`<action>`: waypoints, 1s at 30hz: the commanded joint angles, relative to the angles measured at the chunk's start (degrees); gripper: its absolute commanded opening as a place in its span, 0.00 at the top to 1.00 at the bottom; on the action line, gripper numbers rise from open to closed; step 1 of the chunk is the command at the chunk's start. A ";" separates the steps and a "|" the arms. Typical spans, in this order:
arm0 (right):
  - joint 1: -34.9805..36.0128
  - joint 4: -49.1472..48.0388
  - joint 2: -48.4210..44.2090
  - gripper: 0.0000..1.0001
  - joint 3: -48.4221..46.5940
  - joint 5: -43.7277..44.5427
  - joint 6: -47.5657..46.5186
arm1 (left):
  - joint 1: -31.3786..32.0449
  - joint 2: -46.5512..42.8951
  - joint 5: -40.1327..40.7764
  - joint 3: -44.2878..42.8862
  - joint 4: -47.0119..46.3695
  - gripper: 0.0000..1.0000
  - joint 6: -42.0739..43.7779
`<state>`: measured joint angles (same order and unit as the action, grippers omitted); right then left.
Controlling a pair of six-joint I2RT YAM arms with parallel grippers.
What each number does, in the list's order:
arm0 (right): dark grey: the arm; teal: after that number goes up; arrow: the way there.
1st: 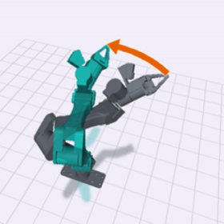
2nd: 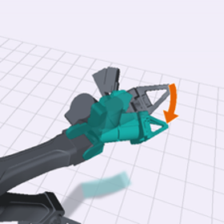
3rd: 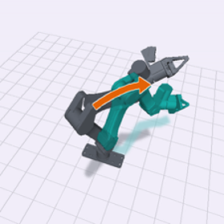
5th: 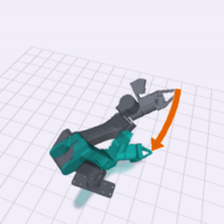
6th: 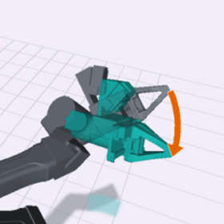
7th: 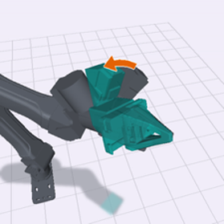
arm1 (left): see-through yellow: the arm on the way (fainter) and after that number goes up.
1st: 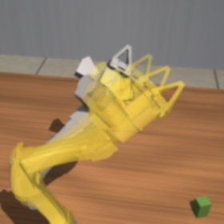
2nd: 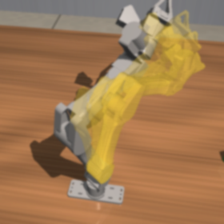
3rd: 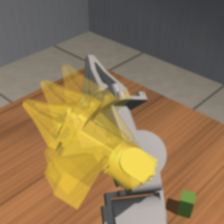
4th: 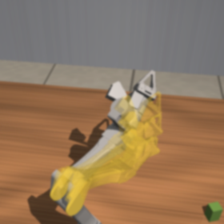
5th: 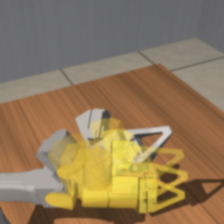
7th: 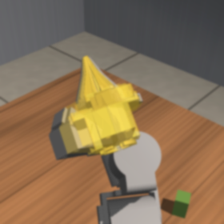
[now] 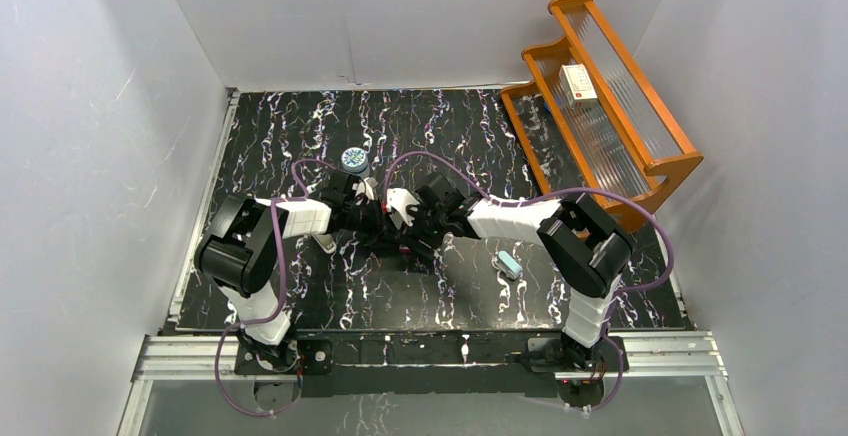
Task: Load the staples into the stapler
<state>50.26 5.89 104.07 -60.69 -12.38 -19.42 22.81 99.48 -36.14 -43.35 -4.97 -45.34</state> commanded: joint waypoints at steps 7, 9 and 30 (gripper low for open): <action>-0.25 3.33 0.62 0.42 0.27 -1.16 -2.69 | 0.31 -0.82 1.52 -0.69 4.41 0.77 1.88; -0.26 1.70 0.76 0.44 0.39 -0.90 -2.35 | 0.31 -0.50 0.70 -0.44 3.87 0.78 1.79; -1.12 -2.19 -1.44 0.27 1.20 -1.54 -0.65 | -1.99 -0.20 -1.27 -0.38 2.78 0.82 3.18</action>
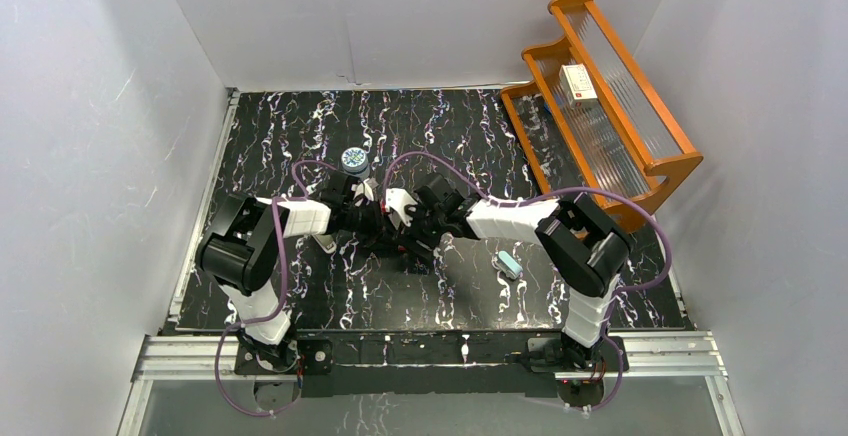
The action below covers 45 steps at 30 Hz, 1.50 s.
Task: Load the staples into the stapler
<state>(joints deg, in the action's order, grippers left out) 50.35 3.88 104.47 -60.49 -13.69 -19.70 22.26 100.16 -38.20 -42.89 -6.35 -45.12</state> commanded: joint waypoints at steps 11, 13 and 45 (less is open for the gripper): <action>-5.05 9.03 -4.90 0.26 3.35 -2.59 -4.22 | -2.04 -1.54 0.90 -4.03 9.22 0.69 5.44; -5.02 9.30 -3.80 0.29 3.33 -3.57 -6.24 | -2.05 -1.17 0.69 -4.04 9.18 0.70 5.25; -3.60 1.94 -2.35 0.53 4.91 -3.80 -8.10 | -3.01 -1.08 4.67 -5.54 13.98 0.71 7.66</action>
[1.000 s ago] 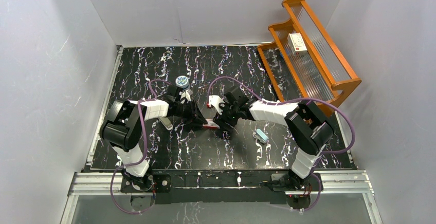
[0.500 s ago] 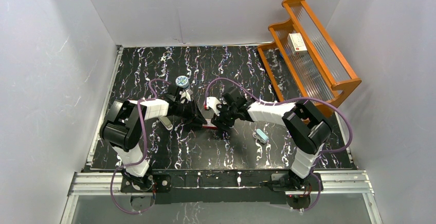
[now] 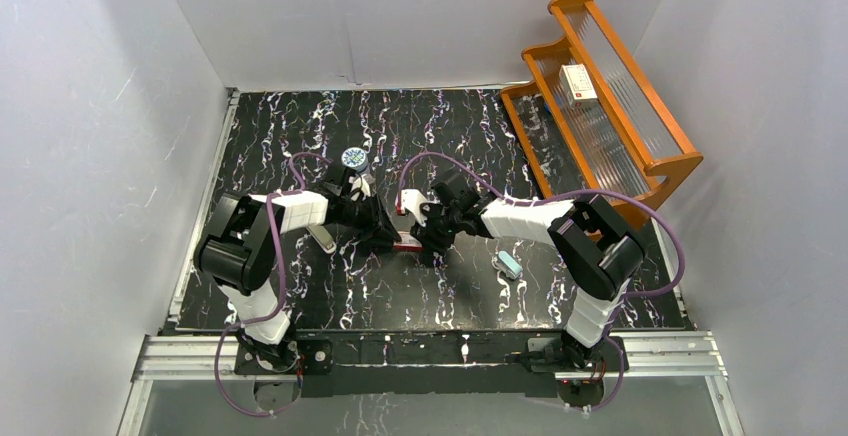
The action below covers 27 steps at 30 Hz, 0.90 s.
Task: Load the staples into the stapler
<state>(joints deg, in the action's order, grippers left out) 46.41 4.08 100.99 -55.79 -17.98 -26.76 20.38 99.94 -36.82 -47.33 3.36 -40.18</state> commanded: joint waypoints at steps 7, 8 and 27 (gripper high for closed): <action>0.33 2.57 1.31 0.54 -0.18 0.03 -1.36 | -1.44 -0.23 -2.04 -0.35 -0.50 0.83 0.28; 0.34 2.53 1.27 0.54 -0.25 -0.03 -1.36 | -1.48 0.00 -2.82 -0.25 -1.44 0.83 -0.29; 0.39 2.35 1.02 0.53 0.07 -0.20 -1.48 | -1.48 2.18 -4.25 0.95 -5.25 0.87 -1.72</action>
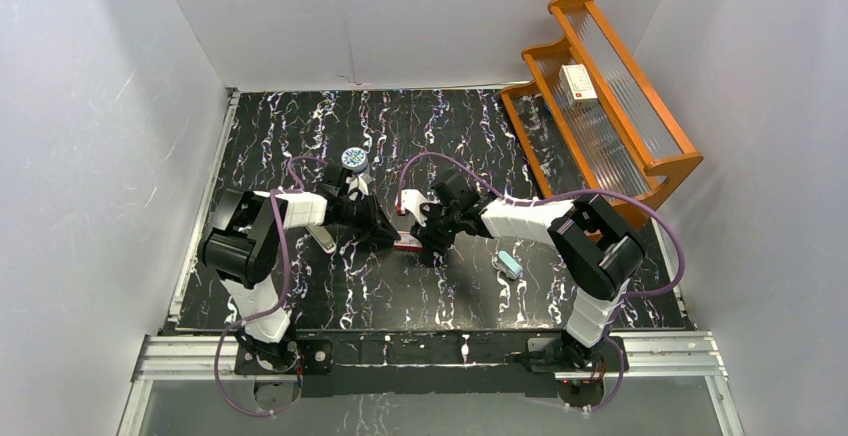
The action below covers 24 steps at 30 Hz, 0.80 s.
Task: Load the staples into the stapler
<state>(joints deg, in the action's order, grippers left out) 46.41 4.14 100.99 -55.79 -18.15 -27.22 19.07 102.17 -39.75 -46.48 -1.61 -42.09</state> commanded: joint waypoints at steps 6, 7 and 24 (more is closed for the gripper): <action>0.33 1.86 0.38 0.54 0.68 0.60 -1.88 | -0.22 -1.69 2.93 -1.82 4.79 1.00 3.26; 0.34 1.96 0.39 0.55 0.67 0.83 -2.01 | -0.26 -2.06 3.82 -2.34 6.09 1.00 4.31; 0.37 4.83 0.74 0.58 -0.70 1.64 -3.24 | -9.45 -2.37 2.58 -9.01 22.08 0.96 18.14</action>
<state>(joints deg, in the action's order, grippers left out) 46.52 4.58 100.97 -55.99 -17.93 -28.75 10.35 101.67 -39.70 -51.51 14.44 -29.78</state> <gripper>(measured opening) 0.469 0.024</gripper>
